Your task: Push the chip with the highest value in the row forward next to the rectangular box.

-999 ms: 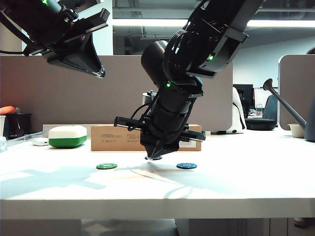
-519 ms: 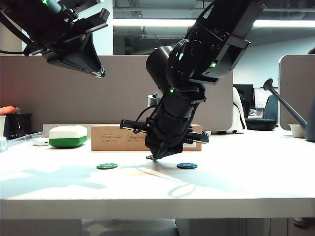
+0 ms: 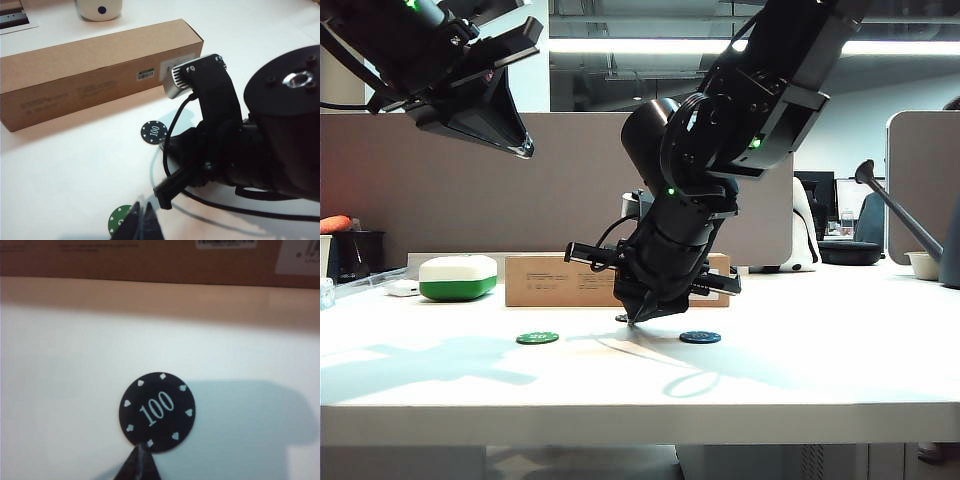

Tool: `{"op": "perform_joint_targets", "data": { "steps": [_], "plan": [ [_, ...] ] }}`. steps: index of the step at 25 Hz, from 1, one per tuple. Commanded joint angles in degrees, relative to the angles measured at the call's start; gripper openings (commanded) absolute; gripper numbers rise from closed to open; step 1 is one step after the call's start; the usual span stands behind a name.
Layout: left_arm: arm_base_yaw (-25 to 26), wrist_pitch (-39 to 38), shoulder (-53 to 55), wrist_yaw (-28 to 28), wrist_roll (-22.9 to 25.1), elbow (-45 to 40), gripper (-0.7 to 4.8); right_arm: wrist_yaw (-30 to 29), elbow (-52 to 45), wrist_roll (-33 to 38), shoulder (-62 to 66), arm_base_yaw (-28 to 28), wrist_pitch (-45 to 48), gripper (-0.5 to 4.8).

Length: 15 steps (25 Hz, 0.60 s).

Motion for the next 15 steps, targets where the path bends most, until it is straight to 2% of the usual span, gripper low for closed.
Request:
{"op": "perform_joint_targets", "data": {
  "steps": [1, 11, 15],
  "plan": [
    [0.04, 0.48, -0.15, 0.15, 0.22, 0.11, -0.05, -0.79, 0.02, -0.33, 0.72, -0.57, -0.2, -0.06],
    [0.04, 0.48, -0.15, 0.15, 0.22, 0.11, -0.05, -1.55, 0.04, -0.66, 1.07, -1.53, 1.16, -0.06],
    [0.04, 0.48, -0.15, 0.15, 0.22, 0.11, -0.05, -4.04, 2.95, -1.46, 2.54, -1.53, -0.46, -0.06]
  ]
}}
